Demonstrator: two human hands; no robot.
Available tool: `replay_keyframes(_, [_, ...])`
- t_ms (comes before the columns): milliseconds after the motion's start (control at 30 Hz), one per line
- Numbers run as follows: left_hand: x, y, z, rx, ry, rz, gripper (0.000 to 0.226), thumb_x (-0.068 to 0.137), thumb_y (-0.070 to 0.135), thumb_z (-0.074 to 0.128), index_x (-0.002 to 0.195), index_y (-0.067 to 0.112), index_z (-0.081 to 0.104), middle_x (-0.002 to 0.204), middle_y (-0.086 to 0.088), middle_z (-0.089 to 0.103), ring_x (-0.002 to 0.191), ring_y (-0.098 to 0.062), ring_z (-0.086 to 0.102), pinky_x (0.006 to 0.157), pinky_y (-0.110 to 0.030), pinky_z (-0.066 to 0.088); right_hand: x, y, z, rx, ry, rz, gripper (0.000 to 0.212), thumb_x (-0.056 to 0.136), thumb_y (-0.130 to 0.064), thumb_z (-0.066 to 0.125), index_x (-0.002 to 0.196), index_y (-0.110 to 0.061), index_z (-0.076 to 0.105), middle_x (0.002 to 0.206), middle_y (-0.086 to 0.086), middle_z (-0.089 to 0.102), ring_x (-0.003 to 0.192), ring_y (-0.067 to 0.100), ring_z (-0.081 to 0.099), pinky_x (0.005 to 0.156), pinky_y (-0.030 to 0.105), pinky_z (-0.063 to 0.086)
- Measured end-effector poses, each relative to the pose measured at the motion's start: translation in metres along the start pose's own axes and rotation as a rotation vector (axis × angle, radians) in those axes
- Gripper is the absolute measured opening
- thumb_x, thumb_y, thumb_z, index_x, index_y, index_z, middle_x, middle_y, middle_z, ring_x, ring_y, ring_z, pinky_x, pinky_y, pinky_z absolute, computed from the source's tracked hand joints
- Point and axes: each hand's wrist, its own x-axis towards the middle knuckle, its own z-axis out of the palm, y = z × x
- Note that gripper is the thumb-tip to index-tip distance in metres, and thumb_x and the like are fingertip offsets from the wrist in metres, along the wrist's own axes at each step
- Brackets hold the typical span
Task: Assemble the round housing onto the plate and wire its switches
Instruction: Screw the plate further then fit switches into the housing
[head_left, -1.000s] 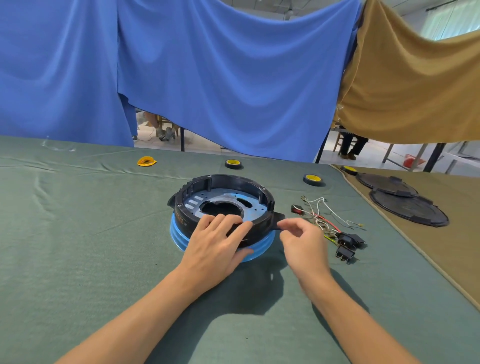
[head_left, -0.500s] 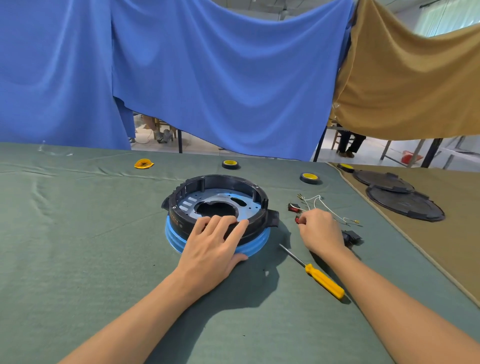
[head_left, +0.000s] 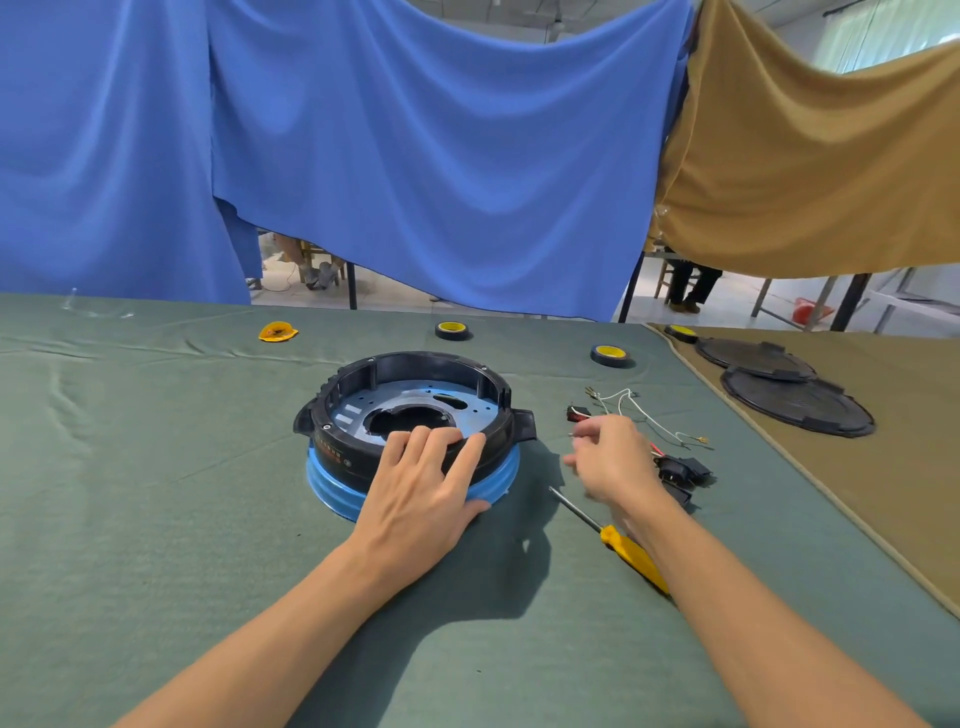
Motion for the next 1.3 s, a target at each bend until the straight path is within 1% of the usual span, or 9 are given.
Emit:
replay_keyframes(133, [0.010,0.001,-0.009,-0.050,0.049,-0.079,0.068,0.063,0.039,0.092,0.115,0.001,0.069,0.102,-0.016,0.067,0.089,-0.035,0.065,0.075,-0.045,0.052,-0.033,-0.021,0.010,0.760,-0.128,0.248,0.017,0.097,0.008,0.043,0.098,0.004,0.060,0.089,0.013,0.057,0.073,0.017,0.059,0.070,0.030,0.057])
replay_keyframes(267, [0.026,0.000,-0.026,-0.193,0.125,-0.204,0.069,0.065,0.040,0.090,0.119,0.004,0.066,0.105,-0.013,0.066,0.095,-0.034,0.062,0.080,-0.045,0.046,-0.044,-0.036,0.016,1.012,-0.174,0.379,0.021,0.095,0.015,0.037,0.109,0.012,0.053,0.106,0.029,0.061,0.090,0.036,0.065,0.071,0.039,0.058])
replay_keyframes(467, [0.040,0.001,-0.048,-0.335,0.110,-0.275,0.075,0.071,0.050,0.083,0.130,0.011,0.058,0.113,-0.008,0.061,0.105,-0.029,0.056,0.089,-0.037,0.035,-0.051,-0.066,-0.002,1.333,-0.211,0.408,0.029,0.090,0.021,0.032,0.092,0.009,0.059,0.078,0.021,0.067,0.065,0.031,0.066,0.050,0.038,0.058])
replay_keyframes(600, [0.045,0.002,-0.063,-0.311,0.030,-0.282,0.102,0.057,0.070,0.078,0.137,0.013,0.051,0.119,-0.004,0.055,0.109,-0.025,0.050,0.093,-0.036,0.033,-0.052,-0.082,-0.016,1.363,-0.120,0.411,0.031,0.090,0.020,0.032,0.107,0.006,0.055,0.087,0.021,0.064,0.073,0.031,0.065,0.049,0.041,0.055])
replay_keyframes(800, [0.070,-0.010,-0.088,-0.405,0.086,-0.502,0.075,0.062,0.050,0.079,0.128,0.025,0.052,0.106,0.006,0.052,0.103,-0.023,0.053,0.090,-0.038,0.040,-0.057,-0.117,-0.028,1.307,-0.182,0.199,0.024,0.092,0.017,0.040,0.087,0.005,0.060,0.085,0.019,0.068,0.076,0.027,0.069,0.055,0.031,0.059])
replay_keyframes(933, [0.077,-0.028,-0.107,-0.771,0.216,-0.839,0.048,0.054,0.050,0.076,0.095,0.034,0.055,0.087,0.015,0.064,0.085,-0.010,0.064,0.081,-0.041,0.055,-0.057,-0.117,-0.027,1.241,-0.138,0.130,0.014,0.095,0.010,0.047,0.090,-0.002,0.053,0.081,0.020,0.067,0.073,0.028,0.071,0.061,0.030,0.060])
replay_keyframes(1033, [0.081,-0.048,-0.112,-1.066,0.273,-1.079,0.039,0.056,0.039,0.079,0.088,0.021,0.066,0.080,0.003,0.072,0.073,-0.023,0.069,0.066,-0.037,0.059,-0.059,-0.113,-0.022,1.177,-0.157,0.108,0.010,0.094,0.009,0.050,0.092,0.000,0.053,0.092,0.026,0.064,0.080,0.033,0.069,0.060,0.029,0.059])
replay_keyframes(1167, [0.071,-0.070,-0.112,-1.414,0.219,-1.335,0.042,0.068,0.035,0.086,0.092,0.005,0.069,0.084,-0.015,0.076,0.058,-0.025,0.069,0.054,-0.033,0.057,-0.062,-0.116,-0.019,1.045,-0.209,0.037,0.004,0.095,0.004,0.054,0.095,0.001,0.056,0.107,0.022,0.058,0.082,0.033,0.073,0.065,0.028,0.059])
replay_keyframes(1300, [0.050,-0.081,-0.103,-1.494,0.018,-1.508,0.039,0.070,0.045,0.080,0.087,0.013,0.066,0.052,-0.003,0.067,0.051,-0.026,0.064,0.048,-0.031,0.051,-0.065,-0.120,-0.019,0.952,-0.252,-0.028,0.002,0.095,0.001,0.055,0.096,0.000,0.056,0.105,0.019,0.057,0.076,0.028,0.074,0.064,0.027,0.059])
